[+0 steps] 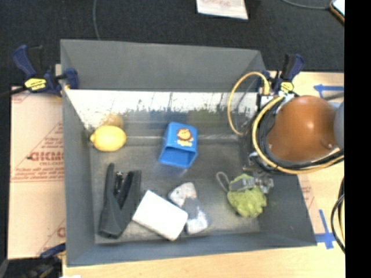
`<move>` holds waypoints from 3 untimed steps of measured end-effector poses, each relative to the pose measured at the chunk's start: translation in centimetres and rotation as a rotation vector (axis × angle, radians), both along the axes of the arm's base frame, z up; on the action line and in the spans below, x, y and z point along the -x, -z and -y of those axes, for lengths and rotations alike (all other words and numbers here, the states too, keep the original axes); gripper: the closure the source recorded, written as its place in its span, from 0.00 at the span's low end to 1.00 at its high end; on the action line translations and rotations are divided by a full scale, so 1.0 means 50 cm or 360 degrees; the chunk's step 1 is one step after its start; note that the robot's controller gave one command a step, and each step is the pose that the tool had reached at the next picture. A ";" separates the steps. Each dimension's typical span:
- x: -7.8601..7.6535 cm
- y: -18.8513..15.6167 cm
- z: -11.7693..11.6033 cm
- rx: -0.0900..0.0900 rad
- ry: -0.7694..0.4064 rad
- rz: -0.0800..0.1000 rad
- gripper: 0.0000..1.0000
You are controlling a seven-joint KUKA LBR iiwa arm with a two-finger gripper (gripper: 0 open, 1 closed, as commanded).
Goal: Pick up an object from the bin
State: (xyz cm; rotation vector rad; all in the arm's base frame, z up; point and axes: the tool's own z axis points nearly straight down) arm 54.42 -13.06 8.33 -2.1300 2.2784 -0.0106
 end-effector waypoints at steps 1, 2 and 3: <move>0.000 -0.040 0.003 0.0001 0.0007 0.0002 1.00; 0.002 -0.134 0.003 -0.0001 0.0008 -0.0006 1.00; -0.001 -0.210 0.005 0.0003 0.0009 0.0005 1.00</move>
Offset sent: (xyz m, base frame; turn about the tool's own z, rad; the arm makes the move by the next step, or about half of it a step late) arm 0.0000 -0.0018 0.1060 0.0032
